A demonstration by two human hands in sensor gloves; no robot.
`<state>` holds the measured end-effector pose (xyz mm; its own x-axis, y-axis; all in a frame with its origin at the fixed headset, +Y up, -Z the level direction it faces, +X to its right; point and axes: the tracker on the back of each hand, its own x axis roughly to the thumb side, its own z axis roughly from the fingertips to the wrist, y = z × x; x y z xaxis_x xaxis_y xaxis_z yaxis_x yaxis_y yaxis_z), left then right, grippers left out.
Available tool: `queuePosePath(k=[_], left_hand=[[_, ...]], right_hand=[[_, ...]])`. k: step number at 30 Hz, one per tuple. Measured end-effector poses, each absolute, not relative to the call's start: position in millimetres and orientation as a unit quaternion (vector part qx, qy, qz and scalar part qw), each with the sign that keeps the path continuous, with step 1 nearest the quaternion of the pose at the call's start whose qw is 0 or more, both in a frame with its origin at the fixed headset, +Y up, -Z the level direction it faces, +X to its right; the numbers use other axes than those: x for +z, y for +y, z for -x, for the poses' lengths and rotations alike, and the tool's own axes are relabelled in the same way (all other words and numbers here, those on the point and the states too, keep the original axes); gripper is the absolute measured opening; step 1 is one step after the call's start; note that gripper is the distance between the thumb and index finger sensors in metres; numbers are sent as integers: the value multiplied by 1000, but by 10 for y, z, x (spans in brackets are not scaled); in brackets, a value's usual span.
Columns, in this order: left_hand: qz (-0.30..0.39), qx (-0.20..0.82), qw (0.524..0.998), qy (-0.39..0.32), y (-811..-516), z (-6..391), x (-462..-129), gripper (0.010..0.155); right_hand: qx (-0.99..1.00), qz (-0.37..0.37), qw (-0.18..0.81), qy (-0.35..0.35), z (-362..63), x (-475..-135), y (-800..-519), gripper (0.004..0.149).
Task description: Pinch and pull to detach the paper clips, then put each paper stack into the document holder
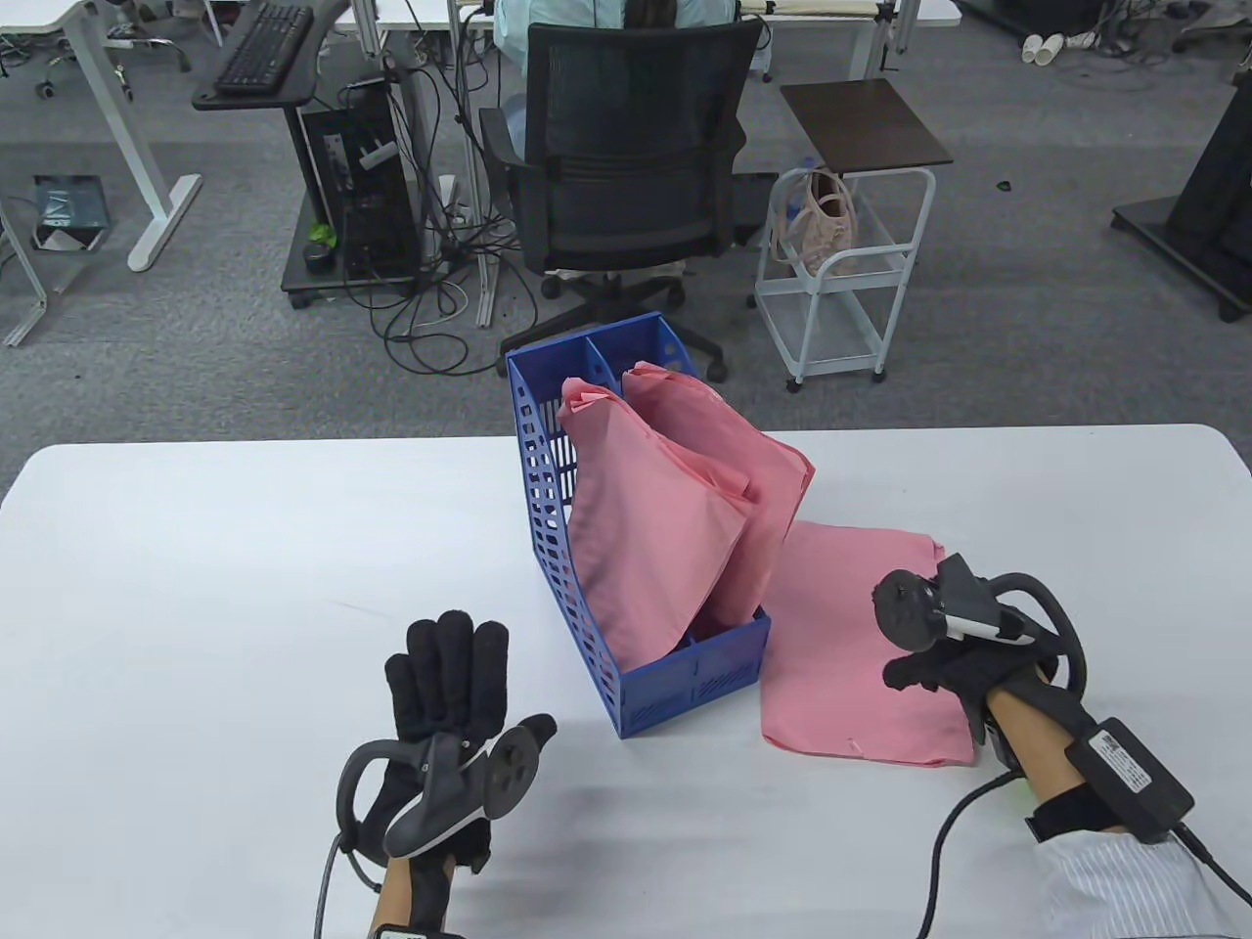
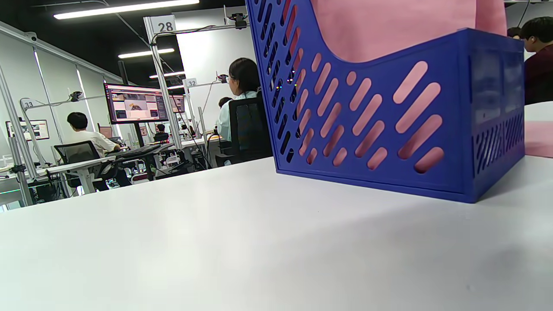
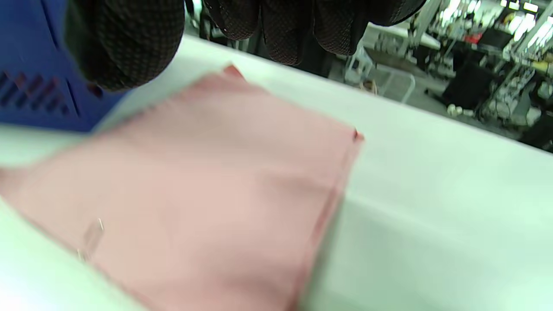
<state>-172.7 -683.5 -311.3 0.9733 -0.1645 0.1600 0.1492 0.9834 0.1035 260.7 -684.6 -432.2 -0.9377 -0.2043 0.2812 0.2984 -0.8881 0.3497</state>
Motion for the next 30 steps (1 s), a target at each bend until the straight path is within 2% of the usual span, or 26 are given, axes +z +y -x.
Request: queuePosePath(k=[8,12,15,21,30], left_hand=[[-34,-88,992,-87,-6853,1714,-3112,91],[-31,-89,992,-88,-6858,1711,-3113,91],[-31,-90,991,-90,-6871,1708,-3117,91],[-29,-94,991,-93,-6887,1690,-3118,91],[-28,-95,990,-96,-6900,1675,-3117,91]], right_hand=[[-905,122,239,-330,-2778,-4164,-7361,94],[-888,118,266,-356,-2814,-4121,-7534,99],[-883,116,284,-355,-2812,-4085,-7663,100],[-890,120,323,-298,-2727,-4025,-7733,94],[-880,110,378,-265,-2589,-3984,-7814,71]])
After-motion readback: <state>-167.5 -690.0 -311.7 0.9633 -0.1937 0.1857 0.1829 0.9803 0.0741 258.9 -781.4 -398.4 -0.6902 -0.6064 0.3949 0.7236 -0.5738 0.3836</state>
